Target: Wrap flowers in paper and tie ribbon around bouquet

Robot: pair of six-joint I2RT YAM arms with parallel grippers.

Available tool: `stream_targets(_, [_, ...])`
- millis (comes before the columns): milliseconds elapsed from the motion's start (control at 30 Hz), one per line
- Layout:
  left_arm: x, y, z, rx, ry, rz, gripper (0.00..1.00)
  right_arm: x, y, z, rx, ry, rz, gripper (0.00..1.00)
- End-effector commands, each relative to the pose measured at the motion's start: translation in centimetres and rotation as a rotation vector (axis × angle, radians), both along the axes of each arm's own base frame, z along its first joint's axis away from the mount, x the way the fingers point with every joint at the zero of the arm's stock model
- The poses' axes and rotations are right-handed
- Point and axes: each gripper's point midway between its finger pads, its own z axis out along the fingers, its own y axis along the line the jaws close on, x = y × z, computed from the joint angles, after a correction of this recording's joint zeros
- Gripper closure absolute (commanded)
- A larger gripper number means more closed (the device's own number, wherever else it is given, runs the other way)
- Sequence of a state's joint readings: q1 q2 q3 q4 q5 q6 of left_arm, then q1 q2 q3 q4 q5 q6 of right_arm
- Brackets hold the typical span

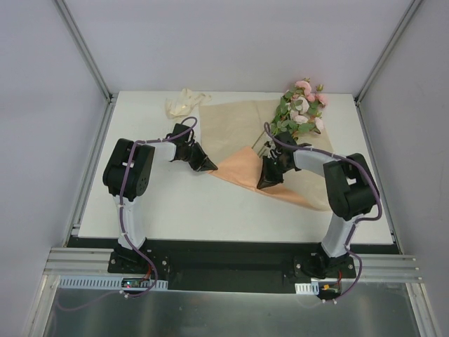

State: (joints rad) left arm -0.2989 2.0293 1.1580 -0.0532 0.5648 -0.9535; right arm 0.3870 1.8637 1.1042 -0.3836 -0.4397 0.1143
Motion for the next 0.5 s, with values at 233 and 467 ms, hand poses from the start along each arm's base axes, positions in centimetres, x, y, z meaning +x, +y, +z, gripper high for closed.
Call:
stream_targets(233, [-2.7,2.9,-4.5,0.162,0.152,0.024,1.00,-3.6,-7.8,0.0,-0.175,-0.007,-0.176,0.99])
stream_targets(467, [-2.8,2.9,-4.6,0.163,0.154,0.023,1.00,-6.0,-10.7,-0.5,-0.222,0.067,-0.353,0.99])
